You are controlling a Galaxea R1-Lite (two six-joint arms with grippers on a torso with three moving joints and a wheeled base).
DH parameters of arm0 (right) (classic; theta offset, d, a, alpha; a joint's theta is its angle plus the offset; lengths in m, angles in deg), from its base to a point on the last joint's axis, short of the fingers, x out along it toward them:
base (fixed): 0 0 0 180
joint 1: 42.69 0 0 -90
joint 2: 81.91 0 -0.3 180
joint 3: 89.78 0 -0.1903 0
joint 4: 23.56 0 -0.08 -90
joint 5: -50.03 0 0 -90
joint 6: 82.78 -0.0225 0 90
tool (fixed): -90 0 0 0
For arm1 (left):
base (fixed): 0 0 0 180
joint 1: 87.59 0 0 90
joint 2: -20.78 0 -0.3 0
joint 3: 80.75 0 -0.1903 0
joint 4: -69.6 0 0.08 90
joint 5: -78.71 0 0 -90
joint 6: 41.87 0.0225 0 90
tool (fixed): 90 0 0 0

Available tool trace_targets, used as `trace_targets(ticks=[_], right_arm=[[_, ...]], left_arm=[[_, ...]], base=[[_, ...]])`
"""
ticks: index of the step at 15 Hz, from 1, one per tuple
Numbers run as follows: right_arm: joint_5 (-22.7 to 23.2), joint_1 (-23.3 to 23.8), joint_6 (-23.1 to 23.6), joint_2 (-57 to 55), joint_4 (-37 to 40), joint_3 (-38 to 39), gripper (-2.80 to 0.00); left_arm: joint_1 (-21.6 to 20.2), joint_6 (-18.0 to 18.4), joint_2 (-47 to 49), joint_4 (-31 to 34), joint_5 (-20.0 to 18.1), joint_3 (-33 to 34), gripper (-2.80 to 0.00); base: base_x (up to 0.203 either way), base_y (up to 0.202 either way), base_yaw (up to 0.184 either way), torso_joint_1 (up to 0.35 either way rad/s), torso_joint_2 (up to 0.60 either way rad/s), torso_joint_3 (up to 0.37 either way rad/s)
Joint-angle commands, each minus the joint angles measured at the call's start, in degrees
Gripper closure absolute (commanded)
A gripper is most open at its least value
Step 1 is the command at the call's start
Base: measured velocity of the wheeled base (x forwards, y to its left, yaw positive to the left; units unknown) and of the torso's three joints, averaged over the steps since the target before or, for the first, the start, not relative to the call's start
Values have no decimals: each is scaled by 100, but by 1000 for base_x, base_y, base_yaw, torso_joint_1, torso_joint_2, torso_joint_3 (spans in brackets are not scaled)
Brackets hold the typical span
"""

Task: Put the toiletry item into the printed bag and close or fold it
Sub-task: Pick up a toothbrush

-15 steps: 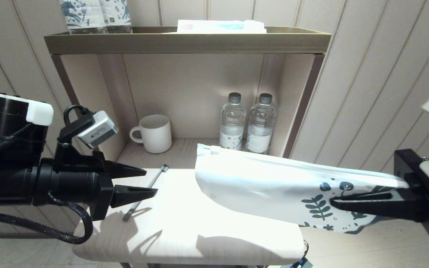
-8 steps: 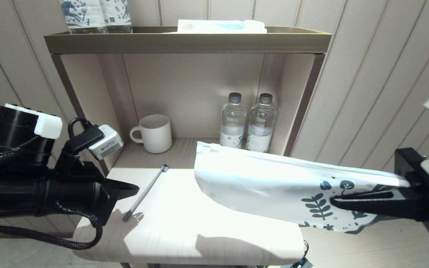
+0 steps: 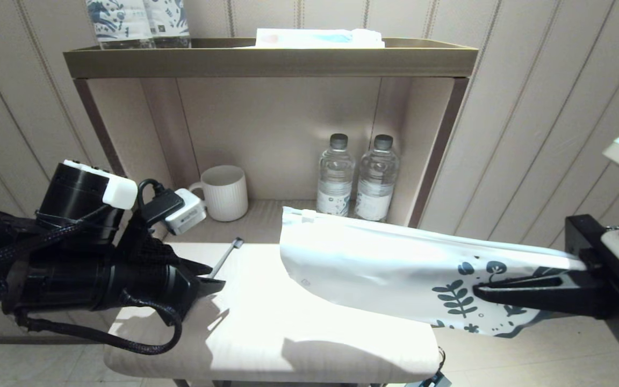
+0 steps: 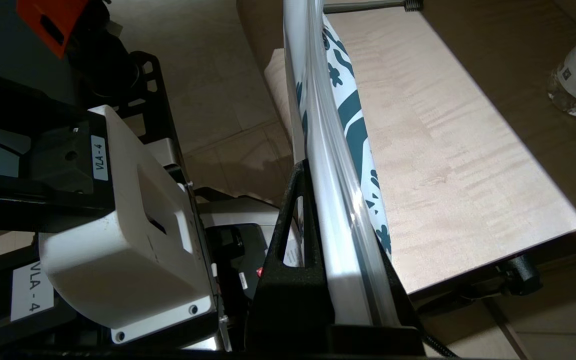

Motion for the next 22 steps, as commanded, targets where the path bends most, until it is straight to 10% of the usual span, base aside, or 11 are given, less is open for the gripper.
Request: trace_targets(ticks=[1, 16, 17, 22], right_arm=[[29, -4, 15, -39, 9, 16, 0], [38, -4, 33, -297, -9, 112, 0], [38, -4, 25, -306, -34, 121, 0], [38, -4, 7, -297, -176, 174, 0]], left_arm=[[1, 29, 121, -7, 19, 31, -280], [-384, 26, 1354, -965, 666, 113, -280], [-395, 35, 1354, -970, 678, 113, 0], [-395, 44, 1369, -988, 678, 113, 0]], base=[[0, 0, 0, 0, 0, 0], [0, 0, 0, 0, 0, 0], [0, 0, 0, 0, 0, 0], [0, 0, 0, 0, 0, 0]])
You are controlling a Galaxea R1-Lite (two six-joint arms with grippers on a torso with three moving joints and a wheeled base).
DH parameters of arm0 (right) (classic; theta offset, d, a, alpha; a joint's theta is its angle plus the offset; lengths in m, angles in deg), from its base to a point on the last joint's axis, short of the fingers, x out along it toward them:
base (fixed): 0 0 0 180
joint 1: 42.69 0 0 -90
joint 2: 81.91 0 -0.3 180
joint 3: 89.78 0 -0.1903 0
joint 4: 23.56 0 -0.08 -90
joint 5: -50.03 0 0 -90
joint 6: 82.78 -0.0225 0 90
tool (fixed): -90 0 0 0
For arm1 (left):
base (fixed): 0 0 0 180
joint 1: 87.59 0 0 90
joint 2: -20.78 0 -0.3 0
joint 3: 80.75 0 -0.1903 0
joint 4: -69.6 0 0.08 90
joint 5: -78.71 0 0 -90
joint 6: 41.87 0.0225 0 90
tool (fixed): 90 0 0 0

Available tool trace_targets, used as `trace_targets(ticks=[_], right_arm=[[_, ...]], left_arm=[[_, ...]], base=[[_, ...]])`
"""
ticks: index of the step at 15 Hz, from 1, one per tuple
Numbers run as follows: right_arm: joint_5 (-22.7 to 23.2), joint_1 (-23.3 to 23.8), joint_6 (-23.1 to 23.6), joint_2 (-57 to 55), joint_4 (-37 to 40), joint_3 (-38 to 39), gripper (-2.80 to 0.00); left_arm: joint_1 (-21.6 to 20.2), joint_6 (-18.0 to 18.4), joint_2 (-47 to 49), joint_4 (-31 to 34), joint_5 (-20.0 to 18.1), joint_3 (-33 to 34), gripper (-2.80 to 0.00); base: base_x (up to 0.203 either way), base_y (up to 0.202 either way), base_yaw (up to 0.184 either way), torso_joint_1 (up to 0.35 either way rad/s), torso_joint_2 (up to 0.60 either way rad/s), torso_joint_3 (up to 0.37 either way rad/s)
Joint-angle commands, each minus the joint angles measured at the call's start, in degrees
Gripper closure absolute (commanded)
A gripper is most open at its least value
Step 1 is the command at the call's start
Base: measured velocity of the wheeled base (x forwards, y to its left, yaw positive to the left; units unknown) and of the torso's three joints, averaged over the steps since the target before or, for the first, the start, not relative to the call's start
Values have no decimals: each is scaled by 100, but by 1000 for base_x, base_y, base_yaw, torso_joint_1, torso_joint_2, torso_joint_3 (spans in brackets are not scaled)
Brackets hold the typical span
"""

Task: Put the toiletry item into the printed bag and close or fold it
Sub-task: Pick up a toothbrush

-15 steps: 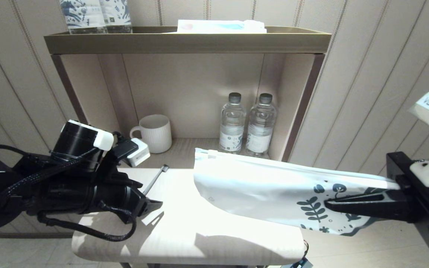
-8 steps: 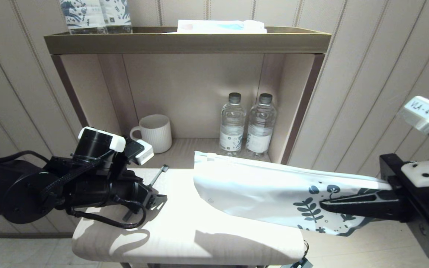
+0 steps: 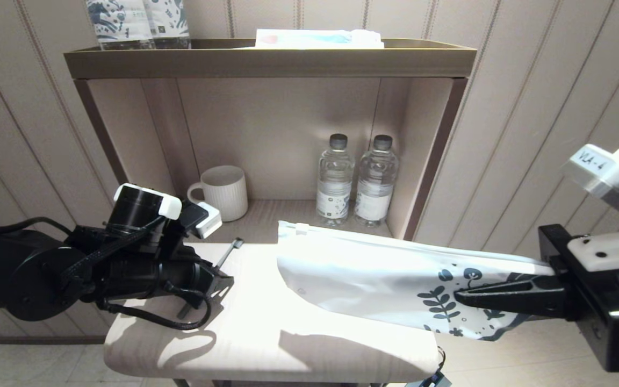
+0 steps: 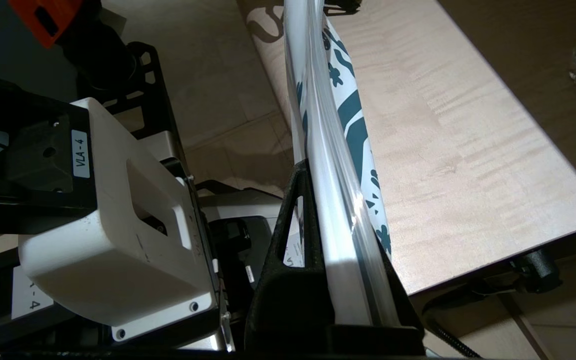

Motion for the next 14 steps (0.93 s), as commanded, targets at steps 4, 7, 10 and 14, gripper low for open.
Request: trace_targets(ticks=[4, 7, 10, 14], right_arm=[[26, -4, 20, 2, 8, 22, 0], [16, 5, 20, 46, 8, 31, 0], [-49, 5, 20, 90, 8, 36, 0], [-1086, -297, 98, 62, -483, 322, 0]], left_arm=[[-1, -39, -40, -33, -31, -1, 0], [-1, -56, -128, -36, -48, -45, 0], [-1, -106, -303, -53, -73, -178, 0], [-9, -860, -681, 37, -134, -1119, 0]], base=[[0, 0, 0, 0, 0, 0], [0, 0, 0, 0, 0, 0], [0, 0, 0, 0, 0, 0], [0, 0, 0, 0, 0, 0]])
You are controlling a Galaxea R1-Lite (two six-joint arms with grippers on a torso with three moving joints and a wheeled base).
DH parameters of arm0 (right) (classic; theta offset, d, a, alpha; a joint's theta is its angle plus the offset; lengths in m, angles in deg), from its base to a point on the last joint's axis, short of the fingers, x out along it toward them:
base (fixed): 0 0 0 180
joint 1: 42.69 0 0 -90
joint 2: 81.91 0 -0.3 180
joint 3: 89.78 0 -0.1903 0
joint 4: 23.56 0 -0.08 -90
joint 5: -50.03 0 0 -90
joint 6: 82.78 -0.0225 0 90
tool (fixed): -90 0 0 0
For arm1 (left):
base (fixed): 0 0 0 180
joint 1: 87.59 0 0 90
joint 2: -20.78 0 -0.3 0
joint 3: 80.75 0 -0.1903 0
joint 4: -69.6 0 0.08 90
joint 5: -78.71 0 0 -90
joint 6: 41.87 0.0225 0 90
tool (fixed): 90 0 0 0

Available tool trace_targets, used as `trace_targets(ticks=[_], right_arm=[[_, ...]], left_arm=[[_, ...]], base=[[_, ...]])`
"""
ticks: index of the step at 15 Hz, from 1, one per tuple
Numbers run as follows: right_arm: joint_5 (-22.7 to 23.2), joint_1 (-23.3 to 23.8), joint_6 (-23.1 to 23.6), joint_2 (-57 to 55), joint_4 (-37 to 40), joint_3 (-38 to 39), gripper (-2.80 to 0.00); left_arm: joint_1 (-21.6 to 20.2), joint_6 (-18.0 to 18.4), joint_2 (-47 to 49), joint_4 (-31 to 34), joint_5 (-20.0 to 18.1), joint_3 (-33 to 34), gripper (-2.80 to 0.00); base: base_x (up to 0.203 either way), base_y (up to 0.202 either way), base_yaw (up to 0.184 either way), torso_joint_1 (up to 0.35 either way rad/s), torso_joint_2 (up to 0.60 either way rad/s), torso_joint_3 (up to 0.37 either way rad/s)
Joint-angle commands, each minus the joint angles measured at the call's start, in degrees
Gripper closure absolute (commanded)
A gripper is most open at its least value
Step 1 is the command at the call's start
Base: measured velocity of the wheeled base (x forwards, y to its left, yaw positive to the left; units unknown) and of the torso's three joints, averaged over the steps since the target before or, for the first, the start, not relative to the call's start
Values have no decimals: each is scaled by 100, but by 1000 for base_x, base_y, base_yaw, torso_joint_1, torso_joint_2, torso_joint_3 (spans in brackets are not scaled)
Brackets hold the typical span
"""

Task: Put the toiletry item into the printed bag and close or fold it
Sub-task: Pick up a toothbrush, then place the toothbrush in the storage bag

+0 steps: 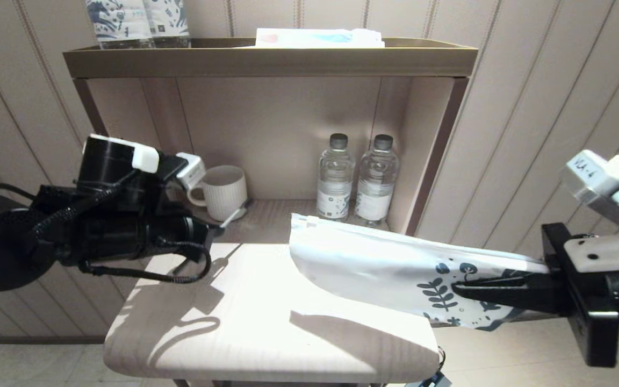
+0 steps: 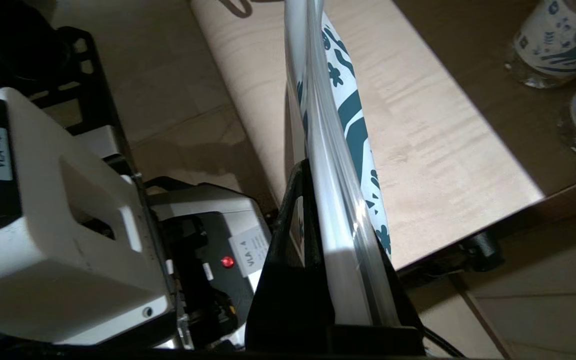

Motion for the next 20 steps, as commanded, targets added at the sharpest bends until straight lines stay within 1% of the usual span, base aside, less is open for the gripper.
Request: trace_targets(ticks=[1, 2, 3, 5, 6, 8, 10, 11, 14, 16, 18, 20], right_arm=[[-779, -351, 31, -54, -225, 134, 0], [-1213, -555, 63, -114, -426, 228, 0], [-1356, -655, 116, -167, -639, 303, 0], [-1502, -719, 187, -206, -940, 465, 0], [-1756, -750, 331, -264, -1143, 610, 0], [-2365, -797, 722, -485, -1876, 992, 0], [-2910, -1091, 998, -702, -2646, 1326, 0], [-3125, -1223, 1118, -763, -2768, 1390, 0], [-3478, -1693, 1206, -804, -2815, 1453, 0], [-3866, -1953, 1298, -837, -2913, 1600, 0], [-4104, -2096, 1375, -1014, -3328, 1794, 0], [-4351, -2087, 1497, -1223, -3939, 1984, 0]], left_arm=[[0, -117, -286, 109, -23, -479, 0], [5, -166, -431, 411, -51, -811, 0], [20, -209, -560, 778, -125, -1151, 0], [66, -317, -720, 1391, -436, -1682, 0], [77, -348, -767, 1568, -647, -1783, 0], [157, -352, -767, 1600, -774, -1893, 0], [404, -347, -740, 1718, -802, -2100, 0], [560, -339, -724, 1848, -798, -2255, 0], [936, -334, -689, 2293, -797, -2727, 0], [1098, -334, -676, 2311, -807, -2775, 0], [1221, -334, -624, 2312, -799, -2676, 0], [1221, -307, -512, 2284, -727, -2514, 0]], base=[[0, 0, 0, 0, 0, 0], [0, 0, 0, 0, 0, 0], [0, 0, 0, 0, 0, 0], [0, 0, 0, 0, 0, 0], [0, 0, 0, 0, 0, 0], [0, 0, 0, 0, 0, 0], [0, 0, 0, 0, 0, 0], [0, 0, 0, 0, 0, 0], [0, 0, 0, 0, 0, 0], [0, 0, 0, 0, 0, 0], [0, 0, 0, 0, 0, 0], [0, 0, 0, 0, 0, 0]])
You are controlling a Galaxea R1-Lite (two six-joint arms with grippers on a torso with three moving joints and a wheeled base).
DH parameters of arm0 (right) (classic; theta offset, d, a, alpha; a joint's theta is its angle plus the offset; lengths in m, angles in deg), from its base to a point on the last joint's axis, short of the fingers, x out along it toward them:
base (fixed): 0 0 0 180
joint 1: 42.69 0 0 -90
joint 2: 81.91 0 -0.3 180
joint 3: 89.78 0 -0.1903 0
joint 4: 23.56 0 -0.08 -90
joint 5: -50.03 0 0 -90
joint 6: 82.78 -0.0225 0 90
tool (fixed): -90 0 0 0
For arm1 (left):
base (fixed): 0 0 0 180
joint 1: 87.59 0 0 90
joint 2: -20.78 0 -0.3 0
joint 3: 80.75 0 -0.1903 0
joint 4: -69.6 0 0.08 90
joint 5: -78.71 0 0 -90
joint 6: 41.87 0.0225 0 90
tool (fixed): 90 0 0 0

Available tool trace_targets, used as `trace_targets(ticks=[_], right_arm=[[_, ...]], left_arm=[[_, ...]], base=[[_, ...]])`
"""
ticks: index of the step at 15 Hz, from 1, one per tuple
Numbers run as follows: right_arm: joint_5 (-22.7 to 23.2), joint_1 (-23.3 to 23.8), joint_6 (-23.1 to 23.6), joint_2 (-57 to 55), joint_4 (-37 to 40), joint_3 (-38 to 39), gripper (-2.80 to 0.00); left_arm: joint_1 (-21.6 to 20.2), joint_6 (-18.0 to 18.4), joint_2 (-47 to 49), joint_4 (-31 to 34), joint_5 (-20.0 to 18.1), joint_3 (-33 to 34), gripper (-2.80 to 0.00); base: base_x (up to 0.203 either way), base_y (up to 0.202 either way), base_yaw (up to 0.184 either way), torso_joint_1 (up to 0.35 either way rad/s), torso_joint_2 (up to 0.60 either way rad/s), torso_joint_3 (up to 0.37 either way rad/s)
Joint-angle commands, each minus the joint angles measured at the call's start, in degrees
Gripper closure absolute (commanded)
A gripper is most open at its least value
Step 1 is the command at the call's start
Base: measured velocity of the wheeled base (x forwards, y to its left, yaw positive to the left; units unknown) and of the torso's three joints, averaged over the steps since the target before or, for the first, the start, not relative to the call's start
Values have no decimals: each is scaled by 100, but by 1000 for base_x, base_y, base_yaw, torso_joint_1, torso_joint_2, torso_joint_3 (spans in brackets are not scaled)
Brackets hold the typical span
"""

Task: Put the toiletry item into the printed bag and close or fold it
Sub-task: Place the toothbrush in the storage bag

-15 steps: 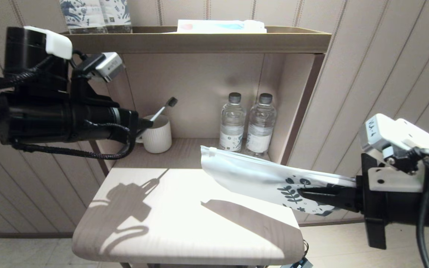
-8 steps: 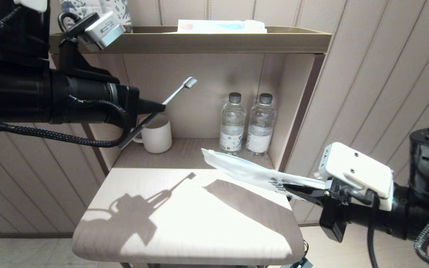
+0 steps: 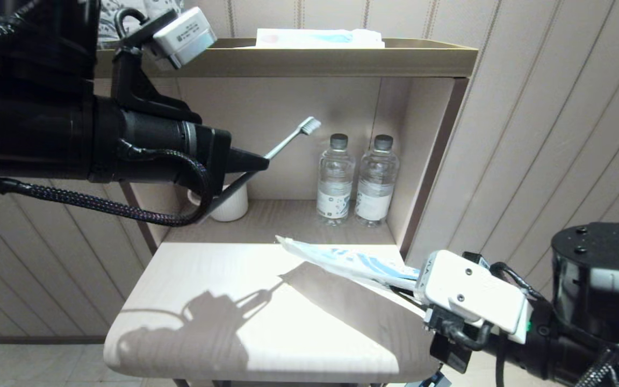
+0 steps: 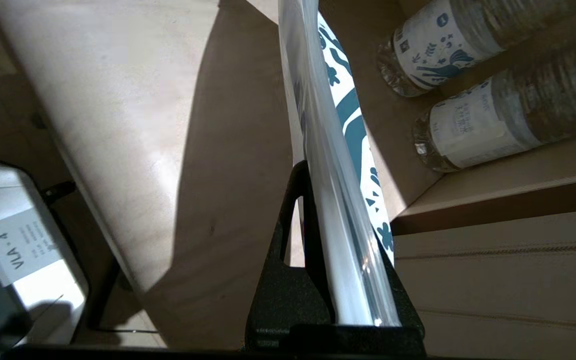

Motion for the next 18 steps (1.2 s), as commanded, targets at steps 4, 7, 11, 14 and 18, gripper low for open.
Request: trace_targets(ticks=[4, 7, 11, 14, 18], right_arm=[[-471, -99, 181, -276, -1219, 343, 0], [-542, -109, 248, -452, -1430, 505, 0], [-571, -83, 278, -763, -2006, 658, 0], [-570, -106, 260, -930, -2132, 645, 0], [-580, -241, 222, -1091, -2345, 601, 0]], left_arm=[[-55, 20, 202, -30, 86, 496, 0], [-33, 270, 163, -55, 33, 536, 0], [171, 1091, 78, 542, 192, 364, 0], [296, 981, 59, 629, 316, -37, 0], [659, -252, 773, -339, 903, -659, 0]], base=[[0, 0, 0, 0, 0, 0], [0, 0, 0, 0, 0, 0], [0, 0, 0, 0, 0, 0], [0, 0, 0, 0, 0, 0], [0, 0, 0, 0, 0, 0]])
